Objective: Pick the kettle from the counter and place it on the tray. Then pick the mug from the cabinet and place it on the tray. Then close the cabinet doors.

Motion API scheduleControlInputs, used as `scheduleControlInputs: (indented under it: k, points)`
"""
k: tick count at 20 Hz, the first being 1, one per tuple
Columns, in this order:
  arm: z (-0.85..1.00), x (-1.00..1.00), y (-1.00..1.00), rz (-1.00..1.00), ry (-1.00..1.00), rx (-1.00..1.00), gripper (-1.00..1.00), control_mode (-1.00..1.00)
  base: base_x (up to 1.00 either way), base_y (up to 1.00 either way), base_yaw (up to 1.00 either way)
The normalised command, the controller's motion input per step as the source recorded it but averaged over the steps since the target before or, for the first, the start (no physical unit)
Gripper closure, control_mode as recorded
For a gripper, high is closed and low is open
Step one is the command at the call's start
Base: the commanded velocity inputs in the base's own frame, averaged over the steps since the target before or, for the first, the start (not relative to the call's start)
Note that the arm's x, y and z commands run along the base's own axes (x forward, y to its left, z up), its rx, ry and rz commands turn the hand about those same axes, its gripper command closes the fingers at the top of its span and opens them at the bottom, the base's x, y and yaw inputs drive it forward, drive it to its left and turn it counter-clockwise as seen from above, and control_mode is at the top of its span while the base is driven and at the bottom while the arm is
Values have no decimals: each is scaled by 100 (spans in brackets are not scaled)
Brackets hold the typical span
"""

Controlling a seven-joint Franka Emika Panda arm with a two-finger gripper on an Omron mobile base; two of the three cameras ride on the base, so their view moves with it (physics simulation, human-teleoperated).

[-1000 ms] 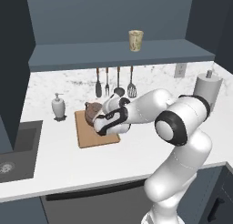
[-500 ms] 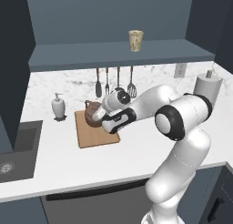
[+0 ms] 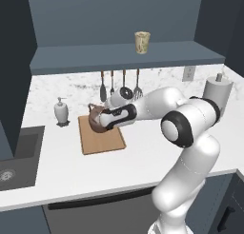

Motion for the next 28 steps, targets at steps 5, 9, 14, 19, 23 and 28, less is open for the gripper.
scheduleControlInputs:
  k: [5, 9, 14, 19, 23, 28]
  points:
    - [-3, 2, -17, 2, -1, 1, -100, -100, 0, 0, 0]
    - [0, 0, -14, 2, -6, 3, -100, -100, 0, 0, 0]
    - [2, 0, -9, 0, -5, 6, -100, -100, 0, 0, 0]
    - [0, 0, -11, 0, 0, 2, -100, -100, 0, 0, 0]
    - [2, -21, -3, -5, -1, 2, -100, -100, 0, 0, 0]
    - [32, -35, 2, -9, -14, 9, -100, -100, 0, 0, 0]
